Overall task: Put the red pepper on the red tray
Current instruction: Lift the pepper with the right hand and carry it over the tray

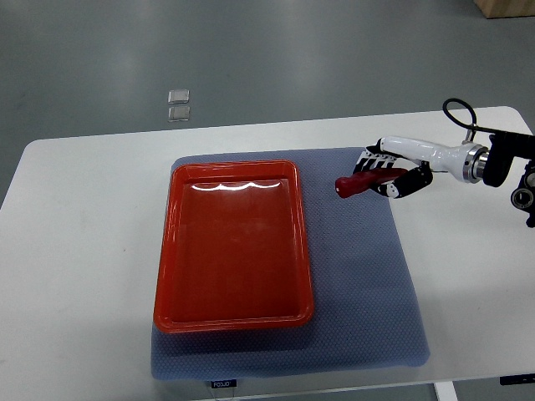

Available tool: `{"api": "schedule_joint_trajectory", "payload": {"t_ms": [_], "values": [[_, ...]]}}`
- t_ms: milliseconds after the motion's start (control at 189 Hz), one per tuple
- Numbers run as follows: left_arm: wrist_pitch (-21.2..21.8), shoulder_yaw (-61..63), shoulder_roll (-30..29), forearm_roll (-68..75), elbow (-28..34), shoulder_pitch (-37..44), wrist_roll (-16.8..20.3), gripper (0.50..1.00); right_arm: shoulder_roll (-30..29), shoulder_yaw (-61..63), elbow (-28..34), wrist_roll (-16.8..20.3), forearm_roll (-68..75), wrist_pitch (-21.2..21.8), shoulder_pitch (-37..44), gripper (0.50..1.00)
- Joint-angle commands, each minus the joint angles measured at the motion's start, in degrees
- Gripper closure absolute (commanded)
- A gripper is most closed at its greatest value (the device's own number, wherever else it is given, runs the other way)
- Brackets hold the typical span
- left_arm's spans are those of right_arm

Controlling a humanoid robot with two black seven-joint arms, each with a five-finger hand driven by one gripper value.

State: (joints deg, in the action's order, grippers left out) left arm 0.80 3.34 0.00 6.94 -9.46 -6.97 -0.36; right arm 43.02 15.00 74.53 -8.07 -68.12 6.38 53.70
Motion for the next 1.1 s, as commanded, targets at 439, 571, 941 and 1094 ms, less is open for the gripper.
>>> {"api": "schedule_joint_trajectory", "payload": {"t_ms": [439, 571, 941, 1094], "values": [[-0.1, 0.1, 0.0, 0.1, -0.7, -0.2, -0.1, 0.5, -15.0, -12.6, -5.8, 0.1, 5.0, 1.7, 17.0, 1.0], [-0.1, 0.1, 0.0, 0.1, -0.7, -0.2, -0.1, 0.5, -24.2, -14.9, -11.5, 0.1, 5.0, 1.3, 16.5, 1.0], [-0.1, 0.0, 0.0, 0.1, -0.7, -0.2, -0.1, 0.5, -38.2, -15.0, -21.2, 0.0, 4.7, 0.9, 12.2, 1.0], [-0.1, -0.1, 0.0, 0.1, -0.7, -0.2, -0.1, 0.5, -40.3, -14.9, -22.9, 0.0, 4.5, 0.7, 9.3, 1.0]]}}
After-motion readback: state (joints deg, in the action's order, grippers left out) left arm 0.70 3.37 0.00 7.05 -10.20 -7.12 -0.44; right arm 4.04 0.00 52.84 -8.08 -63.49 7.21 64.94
